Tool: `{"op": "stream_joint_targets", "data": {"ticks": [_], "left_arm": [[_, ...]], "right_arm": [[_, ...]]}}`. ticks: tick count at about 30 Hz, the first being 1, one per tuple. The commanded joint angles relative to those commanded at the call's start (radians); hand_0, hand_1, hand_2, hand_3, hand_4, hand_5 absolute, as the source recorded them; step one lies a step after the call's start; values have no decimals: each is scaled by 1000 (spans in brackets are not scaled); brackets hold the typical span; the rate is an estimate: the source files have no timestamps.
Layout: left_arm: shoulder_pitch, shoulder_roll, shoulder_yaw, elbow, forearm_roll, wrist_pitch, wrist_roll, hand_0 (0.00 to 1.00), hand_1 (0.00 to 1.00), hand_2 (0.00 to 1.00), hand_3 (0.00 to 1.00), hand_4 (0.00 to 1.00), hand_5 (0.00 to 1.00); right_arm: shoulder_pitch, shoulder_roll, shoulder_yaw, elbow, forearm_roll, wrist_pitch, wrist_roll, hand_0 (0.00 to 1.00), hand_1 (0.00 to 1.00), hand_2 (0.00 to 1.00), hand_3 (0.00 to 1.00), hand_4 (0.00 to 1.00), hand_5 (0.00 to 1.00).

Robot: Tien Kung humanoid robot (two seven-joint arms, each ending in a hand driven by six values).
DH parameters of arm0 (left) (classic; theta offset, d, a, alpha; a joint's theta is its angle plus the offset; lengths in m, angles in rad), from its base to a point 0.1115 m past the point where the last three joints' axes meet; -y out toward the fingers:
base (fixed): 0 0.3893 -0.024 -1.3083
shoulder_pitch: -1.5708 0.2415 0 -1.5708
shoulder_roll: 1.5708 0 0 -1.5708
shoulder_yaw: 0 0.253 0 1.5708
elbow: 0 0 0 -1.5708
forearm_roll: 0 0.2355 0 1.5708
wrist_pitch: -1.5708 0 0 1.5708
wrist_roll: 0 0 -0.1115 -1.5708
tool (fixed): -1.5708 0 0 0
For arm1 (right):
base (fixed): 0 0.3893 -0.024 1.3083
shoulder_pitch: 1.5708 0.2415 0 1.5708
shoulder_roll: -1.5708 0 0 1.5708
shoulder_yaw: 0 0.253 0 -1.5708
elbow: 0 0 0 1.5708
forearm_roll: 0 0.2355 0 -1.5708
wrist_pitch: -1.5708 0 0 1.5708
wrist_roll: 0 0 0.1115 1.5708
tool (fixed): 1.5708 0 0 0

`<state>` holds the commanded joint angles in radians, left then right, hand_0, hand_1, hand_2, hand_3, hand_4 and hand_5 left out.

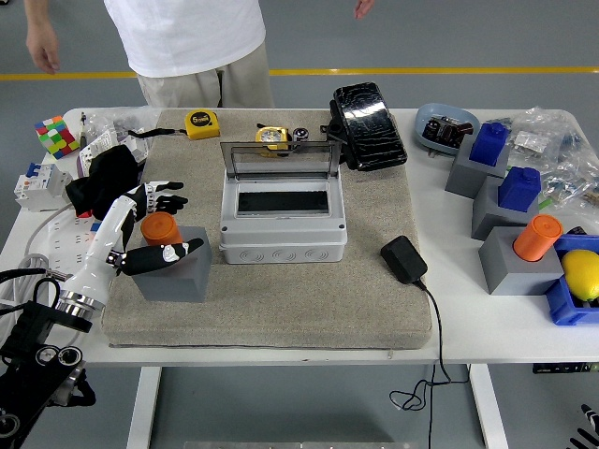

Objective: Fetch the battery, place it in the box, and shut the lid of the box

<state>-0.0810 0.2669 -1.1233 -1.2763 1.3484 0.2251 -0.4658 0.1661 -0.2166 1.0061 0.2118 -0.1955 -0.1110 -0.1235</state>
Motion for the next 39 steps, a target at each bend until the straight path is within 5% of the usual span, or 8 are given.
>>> {"op": "stream_joint_targets", "data": {"ticks": [14, 15, 20, 21, 32, 33, 38, 39], "left_arm": [[-12, -6, 34, 10, -41, 4, -17, 554, 516, 513, 611, 998, 2], [-12, -6, 35, 10, -43, 6, -18, 466, 499, 493, 581, 998, 2], [-18, -7, 38, 18, -43, 20, -27, 466, 499, 493, 581, 998, 2], [-19, -7, 39, 19, -43, 24, -28, 325, 422, 473, 559, 998, 2], [-29, -7, 45, 27, -23, 14, -6, 258, 354, 467, 549, 998, 2], [-30, -7, 47, 29, -23, 16, -9, 196, 296, 457, 548, 998, 2], [-36, -8, 53, 37, -34, 39, -36, 196, 296, 457, 548, 998, 2], [-37, -8, 53, 38, -35, 44, -41, 84, 200, 381, 492, 998, 2]], "right_arm": [[-3, 1, -1, 0, 4, -1, 0, 627, 635, 630, 559, 963, 527], [-3, 1, -1, 0, 3, -2, 0, 628, 635, 630, 559, 963, 525], [-2, 1, -2, 1, 4, -3, 0, 628, 635, 630, 559, 963, 525], [-2, 2, -1, 1, 4, -3, 0, 629, 635, 630, 559, 963, 526], [-4, 2, -1, 0, 4, -2, -2, 628, 635, 630, 559, 963, 527], [-4, 2, -1, 1, 4, -2, -1, 627, 635, 630, 559, 962, 528], [-4, 3, -1, 2, 3, -4, -1, 627, 635, 630, 559, 962, 528], [-5, 3, -1, 2, 3, -4, -1, 626, 634, 630, 558, 961, 527]]}}
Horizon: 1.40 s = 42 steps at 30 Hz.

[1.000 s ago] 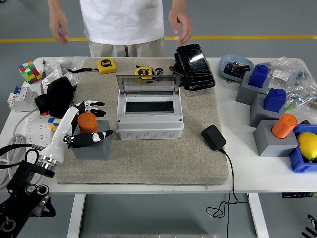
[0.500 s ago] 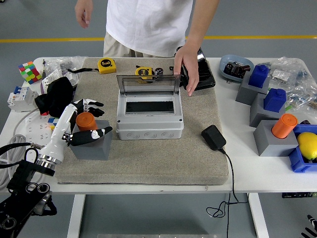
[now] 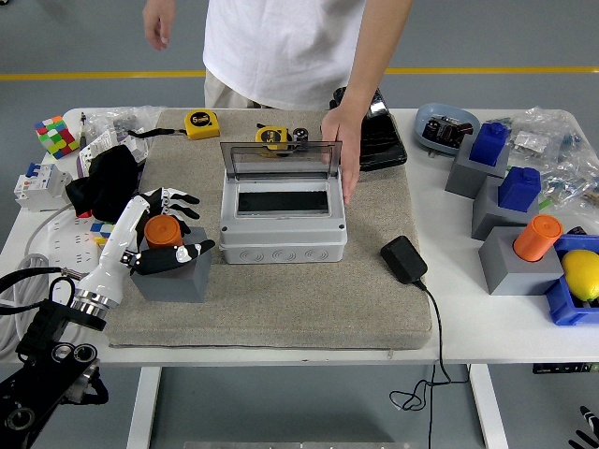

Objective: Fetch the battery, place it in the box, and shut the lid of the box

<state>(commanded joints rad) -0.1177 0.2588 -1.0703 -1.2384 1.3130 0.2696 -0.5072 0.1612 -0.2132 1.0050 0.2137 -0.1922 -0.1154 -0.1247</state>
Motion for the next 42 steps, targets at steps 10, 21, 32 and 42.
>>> {"op": "stream_joint_targets", "data": {"ticks": [10, 21, 32, 42], "left_arm": [[-9, -2, 7, 3, -18, 31, -38, 60, 143, 296, 373, 998, 2], [-21, 3, 15, -13, -35, 45, -67, 48, 115, 268, 351, 998, 2], [-124, 42, 78, -79, 75, 42, 3, 46, 110, 261, 347, 998, 2], [-335, 106, 285, -103, 231, 83, 146, 50, 113, 265, 367, 998, 2]], "right_arm": [[0, 1, -1, 0, 0, 1, 0, 627, 634, 629, 558, 960, 527], [-1, 2, -2, 0, 0, 1, 1, 626, 634, 629, 557, 959, 526], [-1, 3, -6, 0, 3, 0, 5, 624, 634, 629, 557, 957, 521], [4, 4, -15, 0, 14, -13, 10, 625, 634, 629, 556, 955, 519]]}}
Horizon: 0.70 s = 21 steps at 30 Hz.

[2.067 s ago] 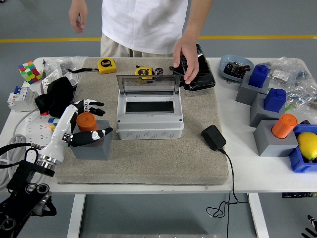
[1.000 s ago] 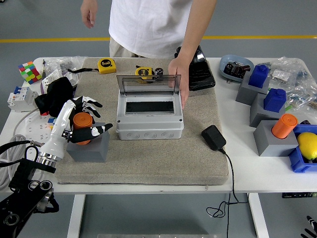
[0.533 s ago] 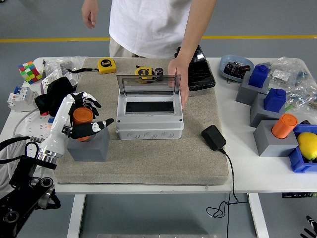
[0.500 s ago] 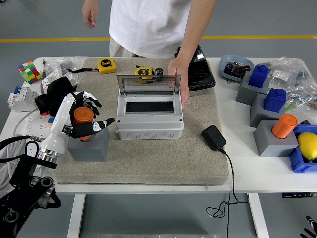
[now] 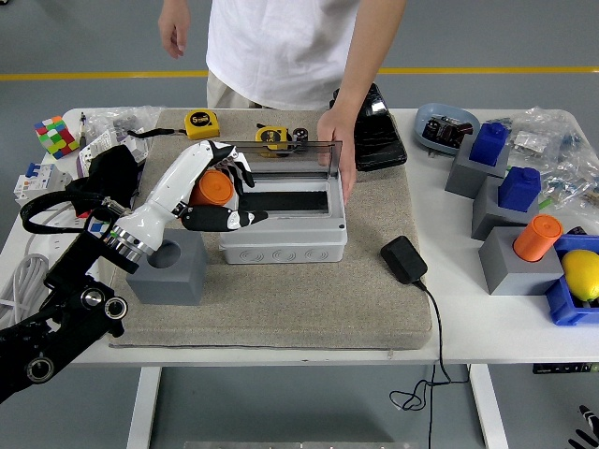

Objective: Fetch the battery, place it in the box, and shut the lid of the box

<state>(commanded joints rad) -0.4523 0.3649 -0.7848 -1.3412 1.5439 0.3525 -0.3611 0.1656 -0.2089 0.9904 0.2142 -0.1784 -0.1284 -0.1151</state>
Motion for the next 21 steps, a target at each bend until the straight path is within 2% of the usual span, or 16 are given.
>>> {"op": "stream_joint_targets", "data": {"ticks": [5, 6, 10, 11, 15, 17, 18, 21], "left_arm": [[-74, -8, 74, 9, 93, 8, 61, 50, 113, 265, 367, 998, 2], [-90, -13, 90, 14, 112, 9, 77, 52, 117, 279, 401, 998, 2], [-134, -32, 138, 32, 158, 10, 115, 52, 117, 279, 401, 998, 2], [-159, -46, 164, 48, 175, 13, 134, 52, 117, 279, 401, 998, 2], [-212, -77, 222, 94, 202, 16, 176, 54, 118, 289, 410, 998, 2], [-228, -89, 239, 112, 209, 14, 192, 54, 118, 289, 410, 998, 2], [-238, -97, 248, 125, 216, 12, 204, 53, 119, 302, 457, 998, 2], [-259, -115, 264, 153, 219, 7, 230, 53, 119, 302, 457, 998, 2]], "right_arm": [[-1, 0, -7, -2, 5, -3, 0, 625, 634, 629, 556, 955, 519], [-2, 1, -9, -2, 7, -3, -1, 625, 634, 629, 556, 954, 519], [-2, 1, -14, -3, 10, -3, 0, 625, 634, 629, 556, 954, 519], [-1, 0, -18, -3, 12, -3, 0, 625, 634, 629, 556, 954, 519], [1, 1, -24, -3, 16, -3, 2, 625, 634, 629, 556, 954, 518], [2, 1, -26, -3, 17, -3, 2, 625, 634, 629, 556, 954, 518], [2, 1, -27, -3, 18, -3, 1, 625, 634, 629, 555, 953, 517], [0, 1, -30, -3, 20, -2, 0, 625, 634, 629, 555, 953, 517]]}}
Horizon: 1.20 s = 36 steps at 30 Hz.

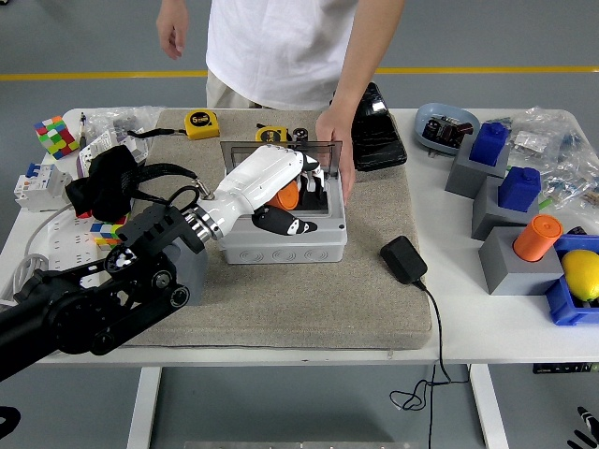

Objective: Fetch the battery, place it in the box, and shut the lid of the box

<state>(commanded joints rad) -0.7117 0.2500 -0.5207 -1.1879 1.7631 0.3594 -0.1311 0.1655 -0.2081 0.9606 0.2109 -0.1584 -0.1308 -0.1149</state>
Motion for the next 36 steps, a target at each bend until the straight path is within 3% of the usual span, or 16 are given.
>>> {"op": "stream_joint_targets", "data": {"ticks": [4, 16, 36], "left_arm": [[-30, -27, 22, 55, 8, -2, 29, 55, 122, 323, 492, 992, 2], [-82, -82, 71, 177, -2, 18, 49, 55, 122, 333, 527, 974, 2], [-125, -122, 110, 251, 21, 40, 52, 64, 144, 360, 551, 972, 2]], "right_arm": [[-2, 1, -6, -1, 3, 1, -2, 625, 634, 629, 555, 952, 516], [-4, 5, -19, 2, 8, -6, 1, 623, 634, 628, 554, 951, 516], [-8, 7, -41, 2, 16, -5, -1, 624, 634, 628, 554, 950, 516]]}}
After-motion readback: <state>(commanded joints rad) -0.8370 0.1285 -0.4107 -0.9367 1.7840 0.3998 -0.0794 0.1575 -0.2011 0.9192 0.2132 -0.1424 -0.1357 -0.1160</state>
